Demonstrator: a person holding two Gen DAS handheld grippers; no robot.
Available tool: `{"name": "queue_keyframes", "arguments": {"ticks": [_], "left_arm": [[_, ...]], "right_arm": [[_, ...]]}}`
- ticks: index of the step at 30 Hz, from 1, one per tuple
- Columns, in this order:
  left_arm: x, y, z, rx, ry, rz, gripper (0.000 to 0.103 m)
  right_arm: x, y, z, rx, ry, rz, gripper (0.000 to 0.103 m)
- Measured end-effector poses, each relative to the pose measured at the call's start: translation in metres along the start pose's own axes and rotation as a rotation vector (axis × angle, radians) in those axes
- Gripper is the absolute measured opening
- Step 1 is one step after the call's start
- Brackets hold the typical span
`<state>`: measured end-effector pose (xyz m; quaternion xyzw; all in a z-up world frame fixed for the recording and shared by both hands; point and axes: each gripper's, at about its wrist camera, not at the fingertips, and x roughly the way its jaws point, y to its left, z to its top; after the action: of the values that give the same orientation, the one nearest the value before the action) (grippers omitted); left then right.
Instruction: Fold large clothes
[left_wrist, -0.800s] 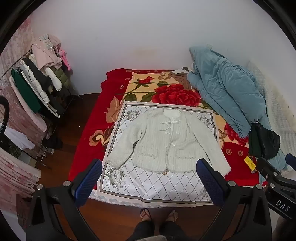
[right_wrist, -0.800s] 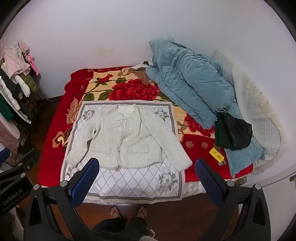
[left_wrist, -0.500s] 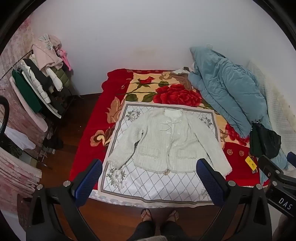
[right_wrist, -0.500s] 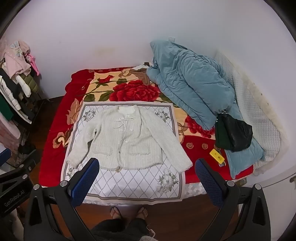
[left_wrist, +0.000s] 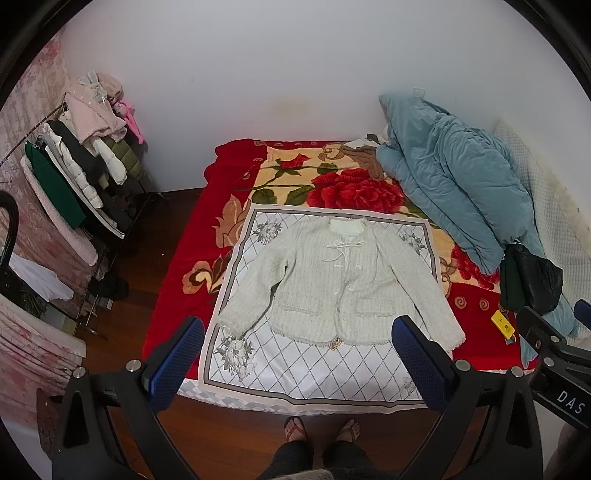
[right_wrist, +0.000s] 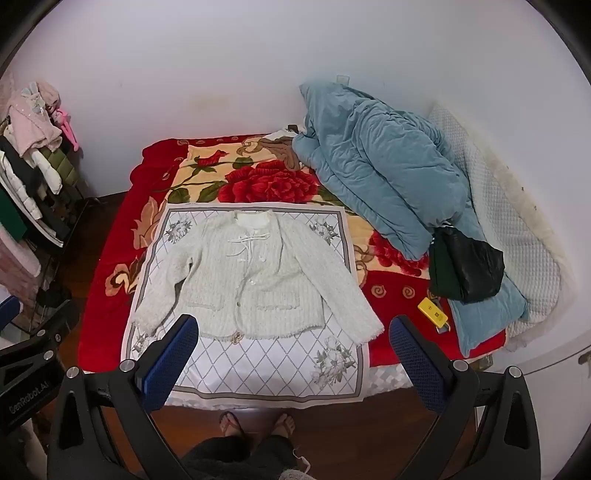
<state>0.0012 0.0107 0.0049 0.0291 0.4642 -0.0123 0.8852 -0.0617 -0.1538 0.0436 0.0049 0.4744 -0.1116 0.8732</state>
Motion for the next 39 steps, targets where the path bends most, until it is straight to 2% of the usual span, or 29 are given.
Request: {"name": "queue_keyframes", "arguments": {"ticks": [38, 39], "left_arm": [[-0.0041, -0.0059, -0.0038, 0.004, 0.0, -0.001, 0.103], [-0.0042, -0.0061, -0.0039, 0.004, -0.001, 0.0, 0.103]], "right_arm": [[-0.0045, 0.0004, -0.0017, -0.002, -0.004, -0.004, 0.103], [-0.0064, 0.0018, 0.006, -0.002, -0.005, -0.004, 0.103]]}}
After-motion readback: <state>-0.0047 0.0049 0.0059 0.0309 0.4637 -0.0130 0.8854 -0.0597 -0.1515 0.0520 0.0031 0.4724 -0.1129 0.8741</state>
